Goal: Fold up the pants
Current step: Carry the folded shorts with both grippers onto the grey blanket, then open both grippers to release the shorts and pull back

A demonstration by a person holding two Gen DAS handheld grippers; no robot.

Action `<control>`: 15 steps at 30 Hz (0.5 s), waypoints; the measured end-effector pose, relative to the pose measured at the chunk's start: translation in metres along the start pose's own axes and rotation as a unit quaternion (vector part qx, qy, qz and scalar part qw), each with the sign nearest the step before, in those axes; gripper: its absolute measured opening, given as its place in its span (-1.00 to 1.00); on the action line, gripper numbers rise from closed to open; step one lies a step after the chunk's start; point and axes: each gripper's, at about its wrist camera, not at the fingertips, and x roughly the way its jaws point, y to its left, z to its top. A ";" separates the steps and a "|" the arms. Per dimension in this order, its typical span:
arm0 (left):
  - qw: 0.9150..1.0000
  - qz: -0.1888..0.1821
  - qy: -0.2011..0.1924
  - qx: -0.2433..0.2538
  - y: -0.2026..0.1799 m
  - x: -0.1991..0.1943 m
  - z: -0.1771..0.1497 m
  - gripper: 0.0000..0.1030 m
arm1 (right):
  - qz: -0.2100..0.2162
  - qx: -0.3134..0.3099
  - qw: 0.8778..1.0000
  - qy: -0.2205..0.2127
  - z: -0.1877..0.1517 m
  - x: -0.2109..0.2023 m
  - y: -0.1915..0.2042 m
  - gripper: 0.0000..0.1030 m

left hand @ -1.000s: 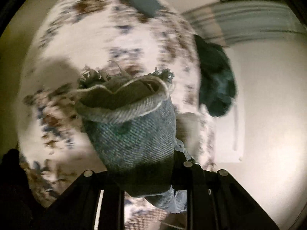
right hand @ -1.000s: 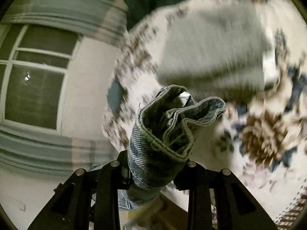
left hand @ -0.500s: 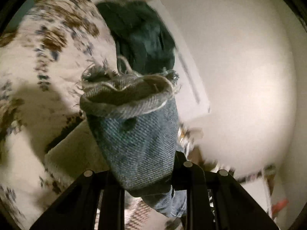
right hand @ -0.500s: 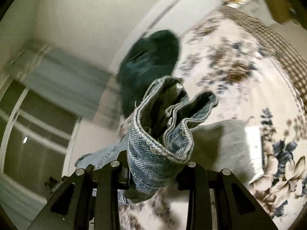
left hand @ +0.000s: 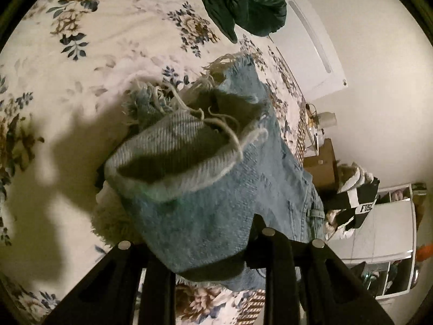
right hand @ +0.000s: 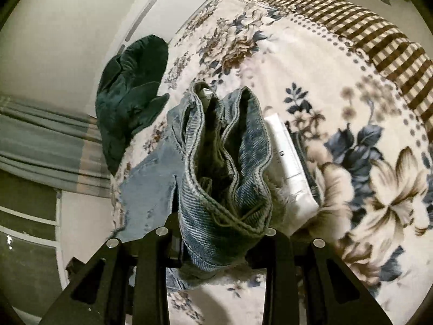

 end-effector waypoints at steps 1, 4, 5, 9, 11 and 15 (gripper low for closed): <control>1.000 0.003 0.004 0.003 -0.006 -0.002 -0.004 -0.57 | -0.003 0.001 1.000 0.005 0.000 0.001 -0.002 -0.34; 1.000 0.019 0.012 0.019 -0.019 -0.014 -0.006 -0.54 | -0.025 -0.009 0.999 0.021 0.000 0.003 0.001 -0.27; 0.999 0.027 0.012 0.028 -0.023 -0.015 -0.005 -0.52 | -0.034 -0.016 0.999 0.025 0.000 0.001 0.005 -0.24; 0.991 0.091 -0.003 0.102 -0.043 -0.035 -0.012 -0.02 | -0.070 -0.040 0.996 0.030 -0.008 -0.010 0.017 -0.04; 0.985 0.119 -0.013 0.127 -0.047 -0.044 -0.015 0.38 | -0.105 -0.064 0.992 0.027 -0.014 -0.018 0.025 -0.02; 0.970 0.162 -0.025 0.177 -0.059 -0.065 -0.023 0.67 | -0.184 -0.135 0.974 0.008 -0.033 -0.041 0.050 0.62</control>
